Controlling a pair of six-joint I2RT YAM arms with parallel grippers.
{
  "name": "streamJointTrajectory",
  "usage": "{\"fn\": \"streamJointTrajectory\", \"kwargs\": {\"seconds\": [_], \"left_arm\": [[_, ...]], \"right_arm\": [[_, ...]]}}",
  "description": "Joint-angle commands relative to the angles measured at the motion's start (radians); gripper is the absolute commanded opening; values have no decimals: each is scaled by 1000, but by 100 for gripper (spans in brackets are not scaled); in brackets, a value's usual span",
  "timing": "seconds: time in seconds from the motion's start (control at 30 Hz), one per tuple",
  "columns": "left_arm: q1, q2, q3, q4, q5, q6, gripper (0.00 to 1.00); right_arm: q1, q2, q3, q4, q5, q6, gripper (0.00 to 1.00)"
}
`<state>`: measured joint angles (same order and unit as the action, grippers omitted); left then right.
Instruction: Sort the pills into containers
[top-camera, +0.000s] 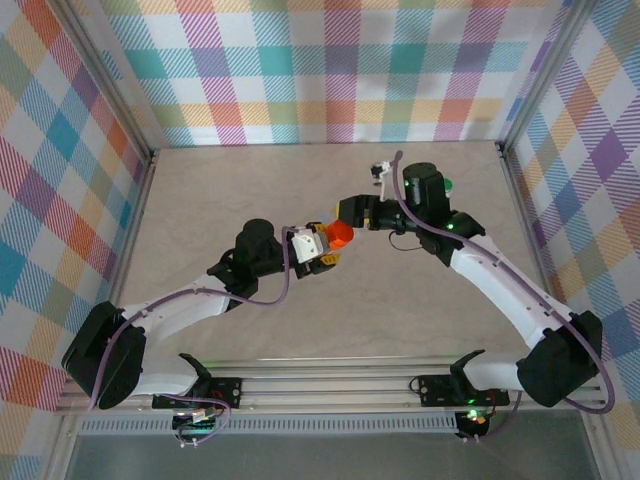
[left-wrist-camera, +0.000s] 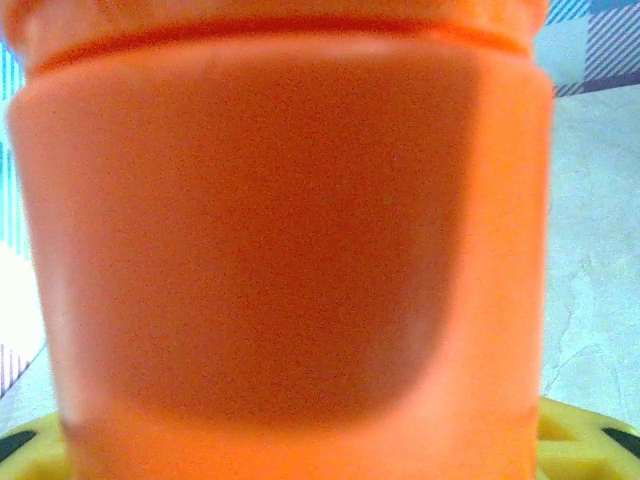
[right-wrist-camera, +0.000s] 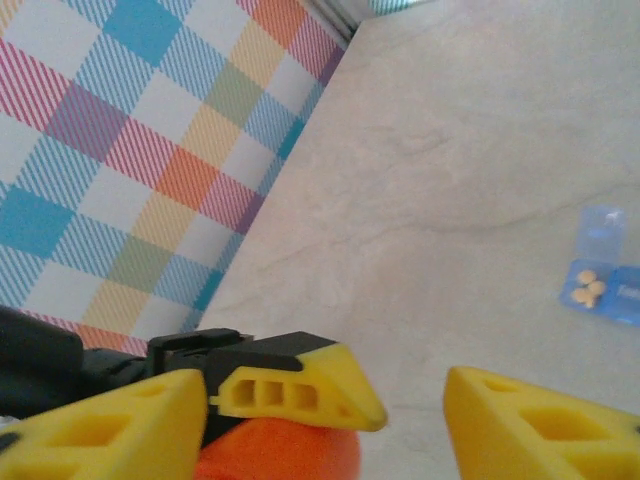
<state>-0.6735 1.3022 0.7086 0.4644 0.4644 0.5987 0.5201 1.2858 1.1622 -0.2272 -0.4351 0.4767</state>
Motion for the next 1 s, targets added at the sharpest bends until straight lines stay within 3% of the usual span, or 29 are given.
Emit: {"fn": "streamJointTrajectory", "kwargs": {"seconds": [0.0,0.23,0.33,0.47,0.97], "left_arm": [[16,-11,1,80,111,-19,0],[51,-10,43,9,323,-50,0],[54,-11,48,-3,344,-49,0],[60,-17,56,-11,376,-53,0],[60,-3,77,-18,424,-65,0]], "right_arm": [[1,-72,5,38,-66,-226,70],[1,-198,-155,216,-304,-611,74],[1,-200,-126,96,-432,-814,72],[1,-179,-67,-44,-421,-960,72],[1,-66,-11,-53,-587,-1009,70]]}}
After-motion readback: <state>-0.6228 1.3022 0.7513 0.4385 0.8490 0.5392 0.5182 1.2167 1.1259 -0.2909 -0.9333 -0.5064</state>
